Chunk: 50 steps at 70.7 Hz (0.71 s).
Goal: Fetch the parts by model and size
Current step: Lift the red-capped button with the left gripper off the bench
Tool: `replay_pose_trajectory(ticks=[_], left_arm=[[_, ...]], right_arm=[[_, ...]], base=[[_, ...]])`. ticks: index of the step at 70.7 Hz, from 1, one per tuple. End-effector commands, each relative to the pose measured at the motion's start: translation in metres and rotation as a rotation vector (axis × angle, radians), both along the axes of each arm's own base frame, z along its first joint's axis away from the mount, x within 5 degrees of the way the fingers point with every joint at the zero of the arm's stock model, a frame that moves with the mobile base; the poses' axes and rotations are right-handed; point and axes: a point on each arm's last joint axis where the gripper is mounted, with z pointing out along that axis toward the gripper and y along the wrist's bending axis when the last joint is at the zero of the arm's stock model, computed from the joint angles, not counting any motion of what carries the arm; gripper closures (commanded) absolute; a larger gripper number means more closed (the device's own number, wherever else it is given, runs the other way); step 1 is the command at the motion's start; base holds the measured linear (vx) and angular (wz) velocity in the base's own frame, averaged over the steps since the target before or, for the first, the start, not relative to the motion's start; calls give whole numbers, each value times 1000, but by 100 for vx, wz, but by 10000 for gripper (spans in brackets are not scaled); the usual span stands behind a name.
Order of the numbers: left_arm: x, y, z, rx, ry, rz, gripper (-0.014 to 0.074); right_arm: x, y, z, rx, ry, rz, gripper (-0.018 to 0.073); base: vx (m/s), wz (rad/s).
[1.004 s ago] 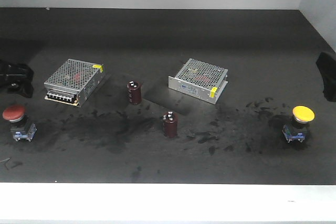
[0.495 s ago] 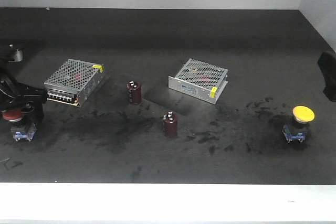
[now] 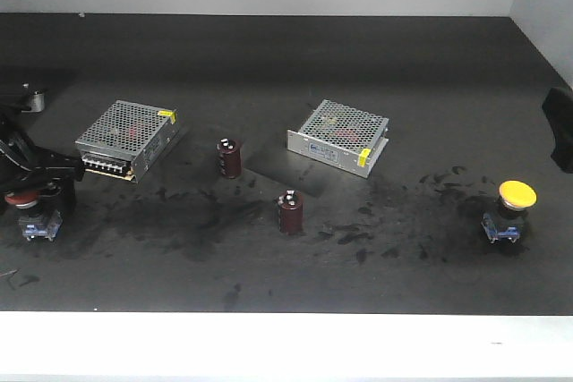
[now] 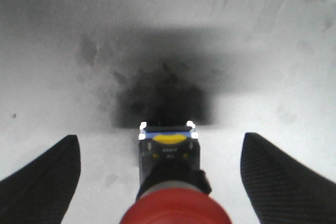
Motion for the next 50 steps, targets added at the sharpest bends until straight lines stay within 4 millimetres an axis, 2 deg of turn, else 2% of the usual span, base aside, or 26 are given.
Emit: replay_pose_trajectory(ticks=[1, 10, 19, 34, 50], left_arm=[[-1, 0, 20, -12, -66, 5, 41], [-2, -2, 20, -35, -55, 10, 116], [-1, -6, 20, -80, -69, 22, 255], [1, -7, 21, -88, -87, 26, 595], [-1, -6, 25, -80, -101, 23, 603]], right_arm=[[0, 0, 20, -2, -117, 2, -34], [0, 0, 20, -2, -117, 2, -34], [0, -1, 20, 17, -124, -1, -34], [0, -1, 20, 17, -125, 0, -34], [0, -1, 20, 17, -125, 0, -34]], base=[[0, 0], [0, 0], [0, 0], [0, 0], [0, 0]])
